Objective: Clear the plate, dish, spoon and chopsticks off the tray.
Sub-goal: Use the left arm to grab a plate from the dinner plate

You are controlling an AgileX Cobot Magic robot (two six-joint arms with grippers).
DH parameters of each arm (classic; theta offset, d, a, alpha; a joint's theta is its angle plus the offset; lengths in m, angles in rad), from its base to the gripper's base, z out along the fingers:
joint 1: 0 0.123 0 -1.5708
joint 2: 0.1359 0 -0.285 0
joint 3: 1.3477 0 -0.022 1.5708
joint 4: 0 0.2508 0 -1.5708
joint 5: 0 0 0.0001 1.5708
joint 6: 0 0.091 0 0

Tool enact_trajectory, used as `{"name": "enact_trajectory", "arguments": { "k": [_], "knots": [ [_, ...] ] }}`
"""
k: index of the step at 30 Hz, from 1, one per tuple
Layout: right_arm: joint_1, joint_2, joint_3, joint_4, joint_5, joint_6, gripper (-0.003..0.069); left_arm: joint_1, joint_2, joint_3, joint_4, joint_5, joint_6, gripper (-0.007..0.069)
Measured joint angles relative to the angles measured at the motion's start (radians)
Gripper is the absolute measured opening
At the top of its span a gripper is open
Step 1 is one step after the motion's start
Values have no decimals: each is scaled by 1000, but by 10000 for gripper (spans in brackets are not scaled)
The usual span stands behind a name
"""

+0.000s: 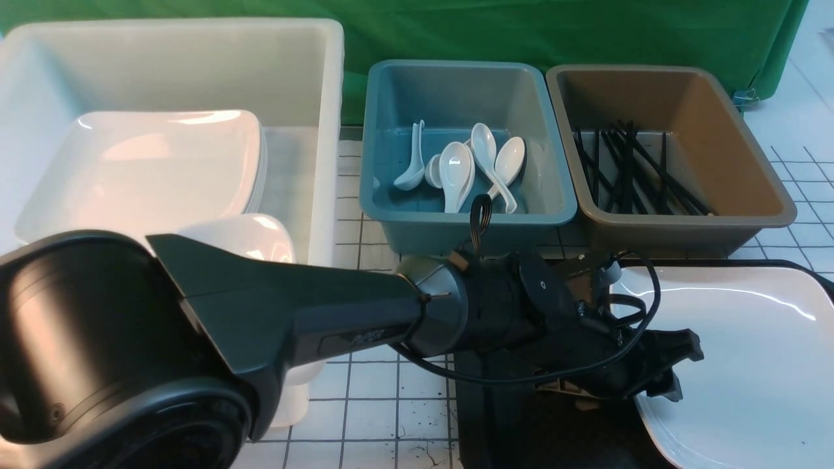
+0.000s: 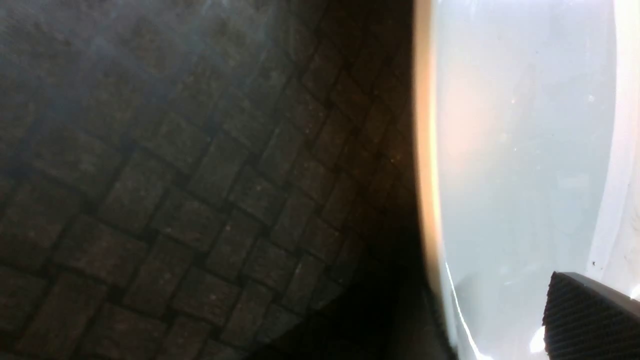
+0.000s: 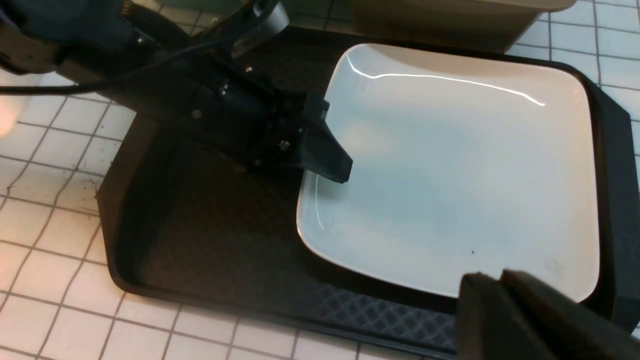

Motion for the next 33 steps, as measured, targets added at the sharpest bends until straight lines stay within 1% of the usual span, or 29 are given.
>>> {"name": "enact_trajectory", "arguments": {
  "k": [4, 9, 10, 12, 13, 19, 22, 25, 29, 33],
  "knots": [
    [0, 0, 0, 0, 0, 4, 50, 0, 1, -1, -2, 0, 3, 360],
    [0, 0, 0, 0, 0, 5, 51, 0, 9, -11, 2, -4, 3, 304],
    [0, 0, 0, 0, 0, 5, 51, 0, 10, -11, 16, -8, 3, 258],
    [0, 0, 0, 0, 0, 5, 52, 0, 11, -11, 27, -15, 4, 221],
    [0, 0, 0, 0, -1, 5, 55, 0, 11, -11, 30, -20, 5, 185],
    [0, 0, 0, 0, -5, 5, 63, 0, 18, -11, 41, -37, -2, 50],
    [0, 0, 0, 0, -7, 5, 69, 3, 17, -13, 32, -36, -8, 28],
    [0, 0, 0, 0, -7, 5, 71, 9, 7, -14, 46, -10, -8, 24],
    [0, 0, 0, 0, -8, 5, 71, 30, -58, -14, 146, 43, -3, 17],
    [0, 0, 0, 0, -8, 5, 71, 58, -129, -14, 181, 78, 0, 14]
  ]
}}
